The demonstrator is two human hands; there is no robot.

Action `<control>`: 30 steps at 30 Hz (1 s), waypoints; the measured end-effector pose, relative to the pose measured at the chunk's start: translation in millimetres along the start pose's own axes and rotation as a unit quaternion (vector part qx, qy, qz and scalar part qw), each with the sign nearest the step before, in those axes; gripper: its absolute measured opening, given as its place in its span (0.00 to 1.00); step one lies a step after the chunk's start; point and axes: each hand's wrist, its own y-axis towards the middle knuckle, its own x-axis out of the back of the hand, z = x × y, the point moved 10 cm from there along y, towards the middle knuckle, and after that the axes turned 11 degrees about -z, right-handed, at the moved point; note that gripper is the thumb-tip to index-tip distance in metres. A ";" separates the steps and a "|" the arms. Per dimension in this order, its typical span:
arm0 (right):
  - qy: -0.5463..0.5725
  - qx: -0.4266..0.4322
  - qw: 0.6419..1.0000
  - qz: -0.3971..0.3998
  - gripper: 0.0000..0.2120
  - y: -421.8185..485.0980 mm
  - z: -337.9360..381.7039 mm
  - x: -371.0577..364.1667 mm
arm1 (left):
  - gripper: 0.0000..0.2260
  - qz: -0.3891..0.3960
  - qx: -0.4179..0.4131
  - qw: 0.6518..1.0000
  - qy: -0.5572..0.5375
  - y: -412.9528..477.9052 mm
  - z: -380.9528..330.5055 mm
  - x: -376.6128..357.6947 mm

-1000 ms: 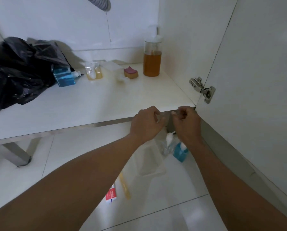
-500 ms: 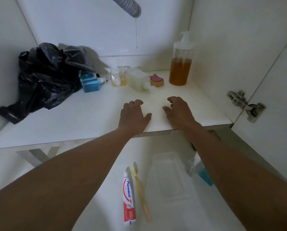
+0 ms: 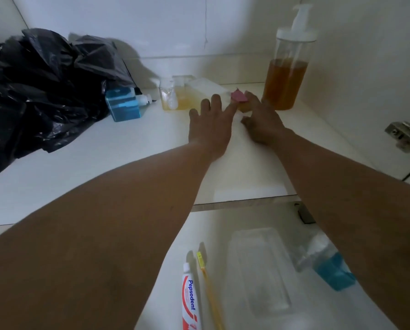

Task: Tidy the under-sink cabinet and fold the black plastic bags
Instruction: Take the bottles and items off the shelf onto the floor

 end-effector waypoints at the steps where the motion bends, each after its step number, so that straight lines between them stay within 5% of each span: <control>1: -0.002 0.000 1.000 0.005 0.32 5.8 0.0 -4.5 | 0.27 -0.007 0.005 1.000 -0.014 1.2 2.9 -1.9; 12: 0.042 0.033 0.998 -0.046 0.17 14.8 9.7 -2.3 | 0.13 -0.096 0.018 0.988 -0.115 -8.4 12.7 16.2; 18: 0.016 0.048 0.997 -0.064 0.23 -25.7 13.3 16.5 | 0.07 -0.132 -0.038 0.981 -0.136 -21.3 -0.4 37.4; 26: 0.005 0.053 0.998 -0.033 0.33 -103.3 18.5 40.6 | 0.11 -0.070 -0.109 0.971 -0.202 -70.7 -24.6 67.6; 30: 0.000 0.084 0.996 -0.024 0.34 -144.1 23.1 55.1 | 0.14 -0.098 -0.150 0.960 -0.214 -104.5 -36.7 97.2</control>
